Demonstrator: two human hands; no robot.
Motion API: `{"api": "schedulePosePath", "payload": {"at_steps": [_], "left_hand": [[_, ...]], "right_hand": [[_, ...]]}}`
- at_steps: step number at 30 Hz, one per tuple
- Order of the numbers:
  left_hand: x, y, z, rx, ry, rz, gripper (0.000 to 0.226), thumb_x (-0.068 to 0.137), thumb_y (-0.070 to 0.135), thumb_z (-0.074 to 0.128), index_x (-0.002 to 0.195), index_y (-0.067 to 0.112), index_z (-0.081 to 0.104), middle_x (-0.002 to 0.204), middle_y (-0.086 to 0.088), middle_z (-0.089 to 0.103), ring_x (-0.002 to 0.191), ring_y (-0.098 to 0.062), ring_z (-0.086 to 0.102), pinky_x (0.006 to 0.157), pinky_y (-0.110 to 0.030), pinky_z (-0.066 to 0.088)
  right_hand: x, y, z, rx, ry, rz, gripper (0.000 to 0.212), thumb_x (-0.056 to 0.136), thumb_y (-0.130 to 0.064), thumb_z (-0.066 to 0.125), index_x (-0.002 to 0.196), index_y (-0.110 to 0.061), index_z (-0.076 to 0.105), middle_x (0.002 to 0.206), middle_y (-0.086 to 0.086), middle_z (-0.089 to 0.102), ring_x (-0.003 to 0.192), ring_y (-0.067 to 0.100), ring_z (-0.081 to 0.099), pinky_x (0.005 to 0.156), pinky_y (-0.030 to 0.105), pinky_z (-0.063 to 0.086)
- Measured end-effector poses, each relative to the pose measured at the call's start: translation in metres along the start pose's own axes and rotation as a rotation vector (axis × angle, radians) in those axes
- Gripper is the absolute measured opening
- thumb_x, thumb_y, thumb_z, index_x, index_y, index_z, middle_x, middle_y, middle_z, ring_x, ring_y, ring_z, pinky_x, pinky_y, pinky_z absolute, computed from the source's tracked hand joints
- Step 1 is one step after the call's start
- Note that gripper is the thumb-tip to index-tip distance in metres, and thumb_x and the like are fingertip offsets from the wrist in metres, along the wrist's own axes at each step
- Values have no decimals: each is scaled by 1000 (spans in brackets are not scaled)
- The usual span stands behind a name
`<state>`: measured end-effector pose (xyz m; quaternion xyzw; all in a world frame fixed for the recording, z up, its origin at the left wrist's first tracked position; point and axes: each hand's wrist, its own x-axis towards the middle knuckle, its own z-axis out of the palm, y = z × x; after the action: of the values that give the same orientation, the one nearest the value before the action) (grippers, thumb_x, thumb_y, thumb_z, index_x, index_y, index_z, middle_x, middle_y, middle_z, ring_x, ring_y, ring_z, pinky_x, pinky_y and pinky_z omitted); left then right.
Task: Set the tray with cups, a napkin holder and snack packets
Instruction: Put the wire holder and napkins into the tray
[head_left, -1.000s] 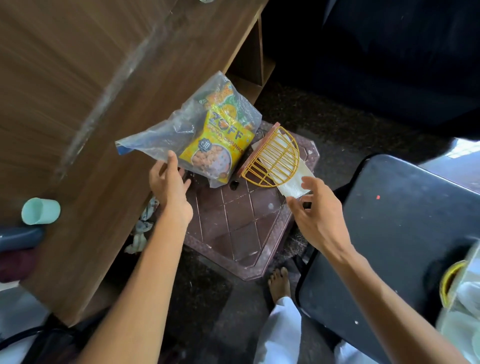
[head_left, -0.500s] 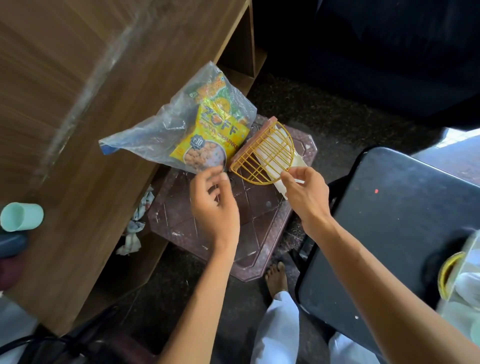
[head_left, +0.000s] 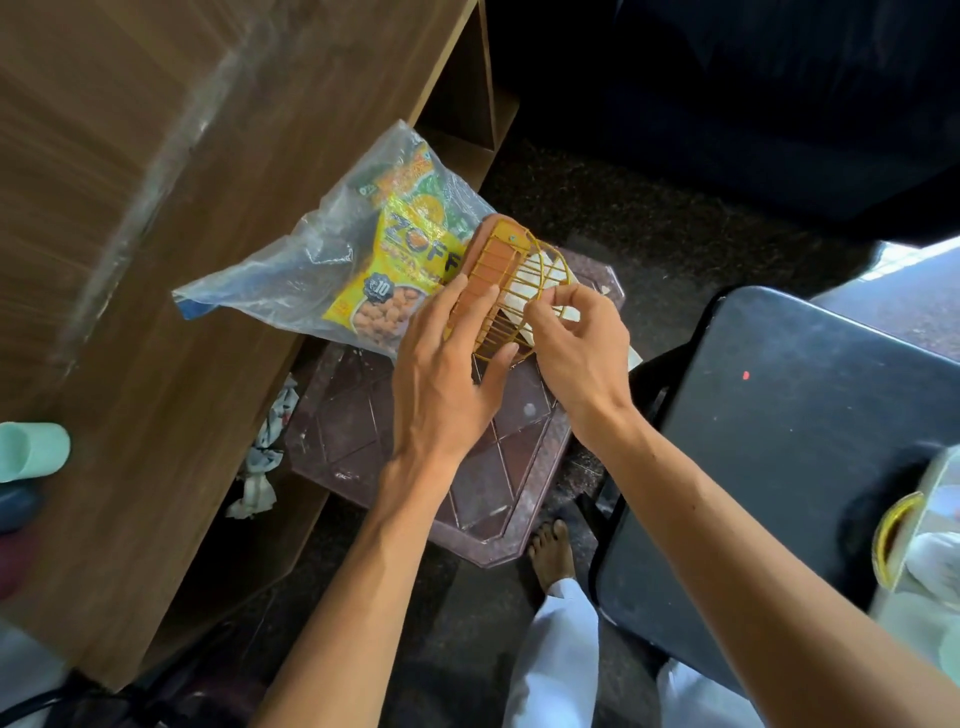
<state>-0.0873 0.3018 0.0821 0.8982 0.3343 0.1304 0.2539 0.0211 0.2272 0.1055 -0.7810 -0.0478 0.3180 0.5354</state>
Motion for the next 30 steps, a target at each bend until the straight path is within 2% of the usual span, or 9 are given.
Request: {"api": "schedulePosePath", "payload": {"at_steps": [2,6,11,14,17,19,23,28,30], "left_hand": [[4,2,-5,10,-38,13,56,95,35,67,146,13,56,154,-13,53,143,-32,50,115,-47,45],[-1,19,-11,19,-32,71,54,99,25,62,147,4,51,149,-21,56,141,-35,53,116,-46,44],[-31,60,-9,-148,65,-41,50,97,4,66,144,-4,52,148,-20,57,139,-27,54,114,-20,39],[-48,84,-7,-364,128,-245,39,103,25,56,139,8,63,131,-9,72,122,-8,64,94,-3,43],[-74,108,1,-582,77,-341,35,106,34,48,130,21,70,110,25,76,100,14,67,79,-11,50],[-96,128,9,-695,23,-354,33,105,38,49,129,29,69,103,37,74,92,22,63,75,-8,51],[-138,178,34,-785,-21,-403,46,96,50,53,132,28,70,120,16,77,111,0,71,94,-25,57],[-188,265,81,-852,-177,-367,40,92,23,64,130,37,66,134,5,71,124,-15,68,106,-49,53],[-207,304,101,-883,-262,-333,43,90,20,66,126,42,65,133,10,71,125,-14,68,105,-49,54]], "right_hand": [[-5,-4,-2,-24,-1,-53,11,88,-18,59,79,-16,64,106,14,69,101,28,66,74,29,52],[-21,-11,-11,-46,43,-140,6,87,-15,63,86,-12,68,121,5,58,105,10,61,84,25,55],[-50,-15,-27,-5,70,-201,7,87,-25,70,92,-23,65,119,-4,51,114,15,59,91,39,54],[-73,-11,-48,88,108,-227,27,89,-24,70,113,-23,58,116,-4,58,102,15,65,85,44,57],[-97,3,-79,7,133,-249,42,89,-20,70,128,-22,53,119,-1,63,105,16,65,88,42,55],[-113,15,-106,-112,171,-238,45,89,-24,70,131,-24,53,123,-5,60,114,15,60,93,39,52],[-145,41,-172,-134,226,-152,42,89,-29,68,130,-26,59,129,-10,59,120,14,59,96,38,52],[-186,75,-265,-7,415,-53,39,91,-29,64,127,-43,63,118,-14,72,106,3,70,86,31,60],[-201,92,-307,33,525,-1,36,93,-34,66,127,-44,64,113,-15,75,102,6,72,89,34,59]]}}
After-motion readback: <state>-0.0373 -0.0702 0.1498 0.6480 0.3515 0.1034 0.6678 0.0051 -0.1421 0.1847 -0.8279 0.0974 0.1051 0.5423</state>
